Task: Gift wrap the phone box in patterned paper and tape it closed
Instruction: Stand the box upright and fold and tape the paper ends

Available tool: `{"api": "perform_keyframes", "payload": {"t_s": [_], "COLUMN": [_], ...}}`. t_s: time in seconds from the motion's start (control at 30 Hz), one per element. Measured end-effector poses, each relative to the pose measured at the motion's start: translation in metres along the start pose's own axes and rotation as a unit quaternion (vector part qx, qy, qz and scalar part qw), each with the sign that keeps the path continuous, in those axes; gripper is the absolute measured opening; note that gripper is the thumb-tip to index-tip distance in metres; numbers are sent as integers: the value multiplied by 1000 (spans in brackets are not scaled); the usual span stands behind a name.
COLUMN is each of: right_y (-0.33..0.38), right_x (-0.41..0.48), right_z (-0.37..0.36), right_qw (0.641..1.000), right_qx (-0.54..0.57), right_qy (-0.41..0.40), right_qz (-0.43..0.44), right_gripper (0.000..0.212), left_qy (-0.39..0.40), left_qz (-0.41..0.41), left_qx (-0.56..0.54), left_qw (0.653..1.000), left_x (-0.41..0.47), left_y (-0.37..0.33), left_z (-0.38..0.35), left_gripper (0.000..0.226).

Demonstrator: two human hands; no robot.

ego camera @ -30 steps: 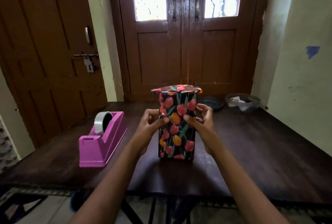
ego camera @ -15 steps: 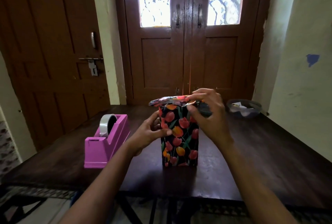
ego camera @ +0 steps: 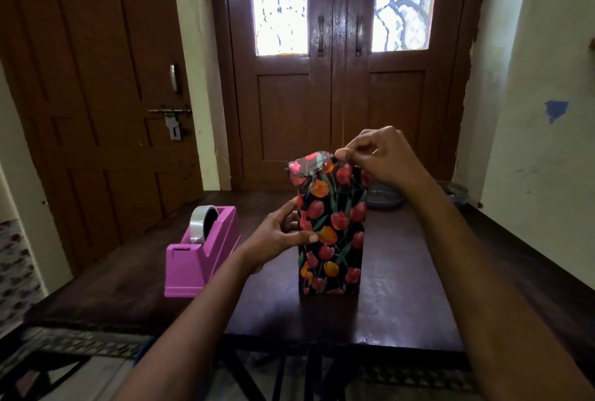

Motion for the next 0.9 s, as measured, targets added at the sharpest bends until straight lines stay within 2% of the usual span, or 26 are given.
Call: {"api": "perform_keyframes", "payload": {"t_s": [0.13,0.2,0.27,0.37,0.43,0.5,0.57,0.67,0.8,0.9], "right_y": [-1,3,10,33,46,53,55,49,34,30], "right_x": [-5,-5,0,7,8,10,14,22,24,22], "right_z": [-9,-15,-17,-29,-43,-47,-41,-29,-26,-27], "right_qw": [996,998,999,991,974,967,972,990,995,997], "right_qx": [63,64,43,-57,-160,-205,-205,-124,-92,-68], "right_qy": [-52,-22,23,108,144,120,83,65,18,24], "right_qz": [-33,-13,6,47,74,90,79,27,-15,-10], "right_gripper": [13,12,22,33,29,18,19,23,25,23], "left_qy": [1,0,-3,-6,-3,-2,-1,-1,-3,-4], "left_qz": [6,4,4,4,8,17,19,17,12,11], "left_qx": [3,11,15,20,22,23,23,25,24,25], "left_qw": [1000,1000,1000,1000,1000,1000,1000,1000,1000,1000], "left_x": [0,-1,-1,0,1,1,1,2,6,6], "left_y": [1,1,2,0,-1,-2,-2,-2,-2,-2], "left_z": [1,2,2,1,0,-1,0,-1,-3,-3], "left_gripper": [61,61,62,63,61,62,64,66,67,66]}}
Point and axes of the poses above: each hand's wrist, its own x-axis towards the middle knuckle, its own z-axis out of the back of the hand, y = z × x, the point moved 7 cm from there along x, towards the middle knuckle, and after that the axes turned 2 degrees about -y, right-handed, at the moved point
